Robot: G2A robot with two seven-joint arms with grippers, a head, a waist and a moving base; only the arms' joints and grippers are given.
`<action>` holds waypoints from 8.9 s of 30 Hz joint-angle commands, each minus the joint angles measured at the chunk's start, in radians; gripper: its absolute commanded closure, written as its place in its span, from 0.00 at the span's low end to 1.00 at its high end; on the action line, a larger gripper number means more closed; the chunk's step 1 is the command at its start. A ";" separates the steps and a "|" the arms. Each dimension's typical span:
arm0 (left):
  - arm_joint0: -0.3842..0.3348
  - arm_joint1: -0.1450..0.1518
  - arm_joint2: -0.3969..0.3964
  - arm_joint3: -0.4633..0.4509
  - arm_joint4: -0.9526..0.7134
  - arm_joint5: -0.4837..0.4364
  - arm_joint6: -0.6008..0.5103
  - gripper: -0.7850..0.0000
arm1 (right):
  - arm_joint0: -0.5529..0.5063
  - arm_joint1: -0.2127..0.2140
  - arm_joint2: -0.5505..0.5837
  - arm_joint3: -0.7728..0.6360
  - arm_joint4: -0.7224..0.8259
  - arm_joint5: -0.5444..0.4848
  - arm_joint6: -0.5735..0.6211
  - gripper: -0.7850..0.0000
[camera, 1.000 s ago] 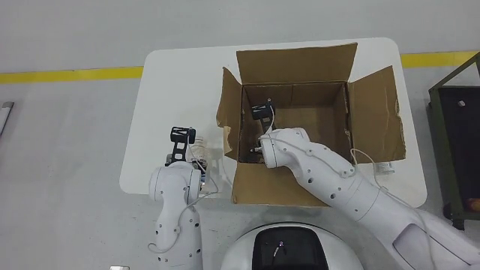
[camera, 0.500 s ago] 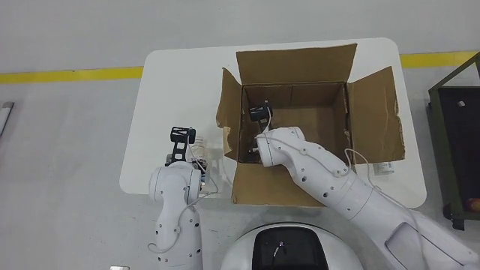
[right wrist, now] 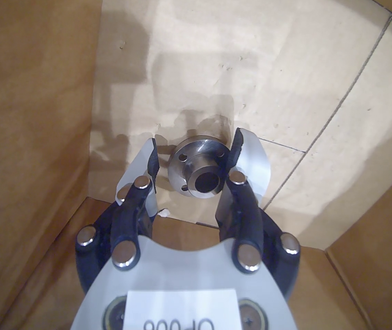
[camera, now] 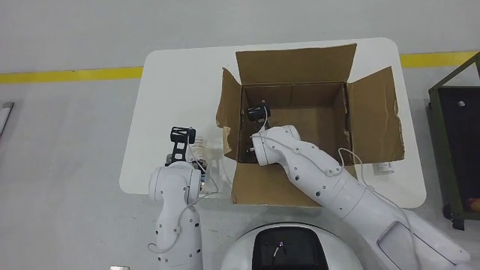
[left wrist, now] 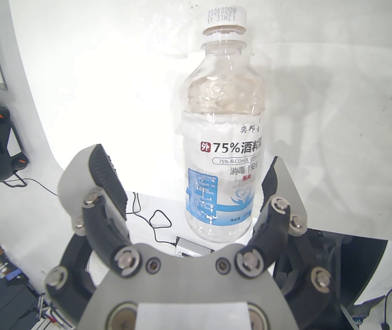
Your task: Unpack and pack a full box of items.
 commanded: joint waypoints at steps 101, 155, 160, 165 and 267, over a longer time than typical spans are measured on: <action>0.000 0.000 0.000 0.000 0.000 0.000 0.000 0.00 | -0.087 -0.122 0.156 -0.023 -0.337 -0.234 0.163 0.31; 0.000 0.000 0.000 0.000 0.000 0.000 0.000 0.00 | -0.505 -0.098 0.413 -0.807 -0.401 -0.359 0.029 1.00; 0.000 0.000 0.000 0.000 0.000 0.000 0.000 0.00 | -0.505 -0.098 0.413 -0.807 -0.401 -0.359 0.029 1.00; 0.000 0.000 0.000 0.000 0.000 0.000 0.000 0.00 | -0.510 -0.098 0.414 -0.810 -0.396 -0.364 0.012 1.00; 0.000 0.000 0.000 0.000 0.000 0.000 0.000 0.00 | -0.732 0.098 1.146 -0.748 -0.322 -0.704 -0.004 1.00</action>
